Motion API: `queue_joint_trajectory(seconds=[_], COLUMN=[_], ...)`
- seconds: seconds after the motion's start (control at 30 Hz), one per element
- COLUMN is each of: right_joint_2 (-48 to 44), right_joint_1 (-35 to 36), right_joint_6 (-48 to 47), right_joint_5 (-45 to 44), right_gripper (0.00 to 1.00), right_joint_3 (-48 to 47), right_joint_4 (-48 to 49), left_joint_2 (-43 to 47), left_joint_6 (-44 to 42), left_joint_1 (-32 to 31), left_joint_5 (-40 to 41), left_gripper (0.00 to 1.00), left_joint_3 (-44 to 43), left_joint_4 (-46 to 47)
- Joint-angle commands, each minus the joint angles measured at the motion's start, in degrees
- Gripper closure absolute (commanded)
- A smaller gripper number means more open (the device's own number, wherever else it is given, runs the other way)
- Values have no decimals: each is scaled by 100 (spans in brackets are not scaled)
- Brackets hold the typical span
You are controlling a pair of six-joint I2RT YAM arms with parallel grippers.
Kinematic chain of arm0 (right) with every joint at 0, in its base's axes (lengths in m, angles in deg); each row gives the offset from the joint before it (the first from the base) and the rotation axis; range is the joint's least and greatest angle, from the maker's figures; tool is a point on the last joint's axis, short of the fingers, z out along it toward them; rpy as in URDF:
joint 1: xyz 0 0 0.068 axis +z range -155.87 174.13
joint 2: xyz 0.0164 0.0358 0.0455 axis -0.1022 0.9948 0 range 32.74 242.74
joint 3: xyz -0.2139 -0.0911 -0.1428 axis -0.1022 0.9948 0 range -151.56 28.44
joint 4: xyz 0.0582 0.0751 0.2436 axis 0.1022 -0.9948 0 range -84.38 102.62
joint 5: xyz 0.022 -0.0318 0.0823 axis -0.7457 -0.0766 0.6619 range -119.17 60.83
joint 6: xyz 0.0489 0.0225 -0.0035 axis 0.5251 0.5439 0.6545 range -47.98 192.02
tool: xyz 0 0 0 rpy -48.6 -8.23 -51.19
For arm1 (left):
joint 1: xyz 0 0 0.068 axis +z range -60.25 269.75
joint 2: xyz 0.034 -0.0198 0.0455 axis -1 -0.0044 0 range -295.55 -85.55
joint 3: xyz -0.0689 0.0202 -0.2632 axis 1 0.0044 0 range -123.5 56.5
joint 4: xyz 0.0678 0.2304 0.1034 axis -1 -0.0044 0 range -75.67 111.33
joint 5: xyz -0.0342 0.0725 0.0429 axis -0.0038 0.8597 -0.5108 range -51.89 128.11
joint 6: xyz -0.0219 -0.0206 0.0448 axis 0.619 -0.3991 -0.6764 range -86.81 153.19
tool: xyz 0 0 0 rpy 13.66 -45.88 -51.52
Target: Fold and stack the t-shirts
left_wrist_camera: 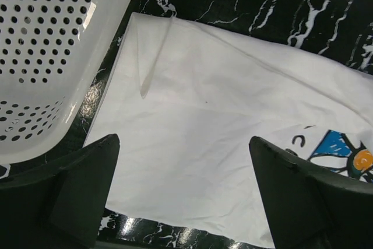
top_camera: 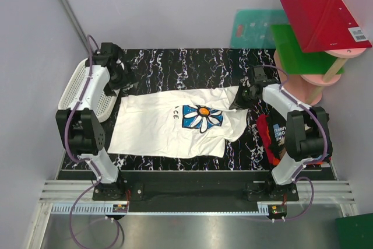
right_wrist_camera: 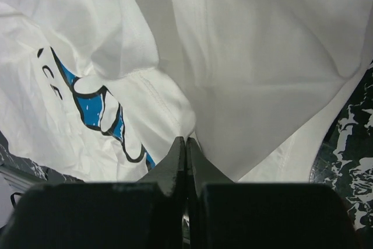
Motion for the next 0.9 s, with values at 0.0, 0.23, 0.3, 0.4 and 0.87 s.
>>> queue_joint_trajectory(seconds=[0.0,0.23,0.3,0.4,0.87], right_joint_2=[-235,-341,-358,-446,-1650], right_joint_1=[29,55,64,108,213], right_joint_6=[135,153,135,144,74], right_joint_5=[320,443,478,557,4], right_gripper=[100,100,100,100,5], right_joint_3=[147,331,436,612,534], right_joint_4=[24,-3,-46,-108,14], left_joint_2=[141,-544,-589,-615,-589], left_joint_6=[117,302,346,390,355], left_joint_1=[19,-174,-219,-280,-342], left_joint_5=[-237,-237,-237,-237,-202], left_gripper=[1,4,4,4,1], left_joint_3=[200,420,473,534,719], left_joint_4=[392,656,700,735,815])
